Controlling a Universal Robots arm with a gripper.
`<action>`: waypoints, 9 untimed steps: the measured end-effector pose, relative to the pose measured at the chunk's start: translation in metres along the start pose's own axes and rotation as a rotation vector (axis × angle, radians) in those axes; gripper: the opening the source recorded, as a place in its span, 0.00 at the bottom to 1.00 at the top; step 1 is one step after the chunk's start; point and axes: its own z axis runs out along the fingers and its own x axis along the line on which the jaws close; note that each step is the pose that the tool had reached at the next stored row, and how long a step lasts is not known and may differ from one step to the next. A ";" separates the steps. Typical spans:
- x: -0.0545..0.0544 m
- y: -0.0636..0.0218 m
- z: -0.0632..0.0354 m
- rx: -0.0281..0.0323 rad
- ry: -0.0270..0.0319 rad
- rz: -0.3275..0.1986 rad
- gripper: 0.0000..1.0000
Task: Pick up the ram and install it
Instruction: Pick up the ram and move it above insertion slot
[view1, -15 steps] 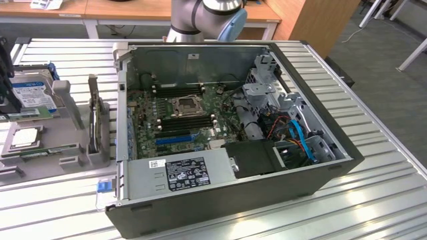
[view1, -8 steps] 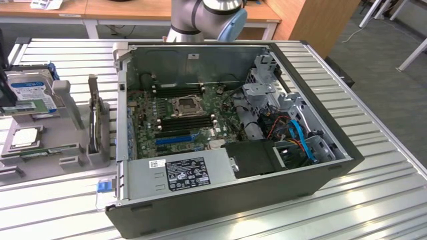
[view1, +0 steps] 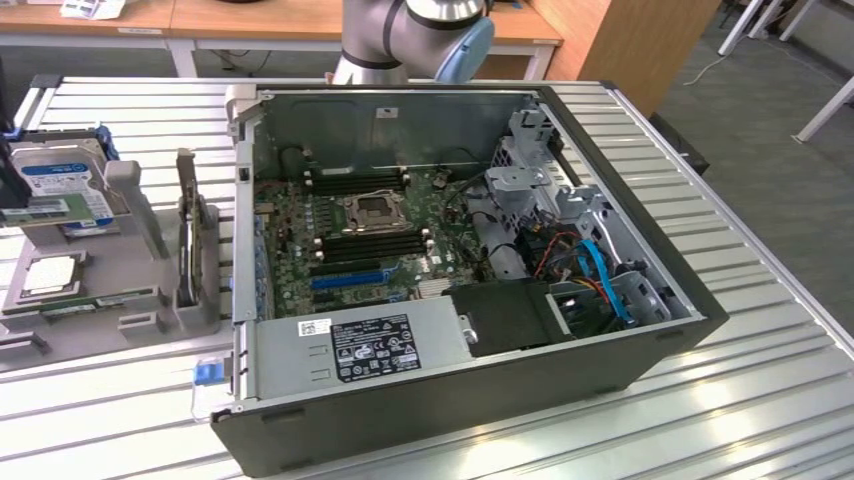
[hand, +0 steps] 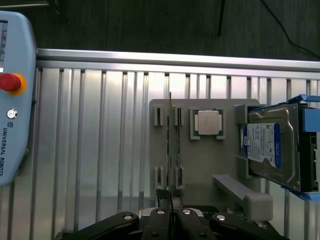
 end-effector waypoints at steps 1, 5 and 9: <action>0.000 0.0000 -0.0007 0.0000 0.0000 0.000 0.11; 0.000 0.0000 -0.0014 0.0003 -0.0004 0.000 0.11; 0.000 0.0001 -0.0017 0.0000 -0.0002 0.000 0.11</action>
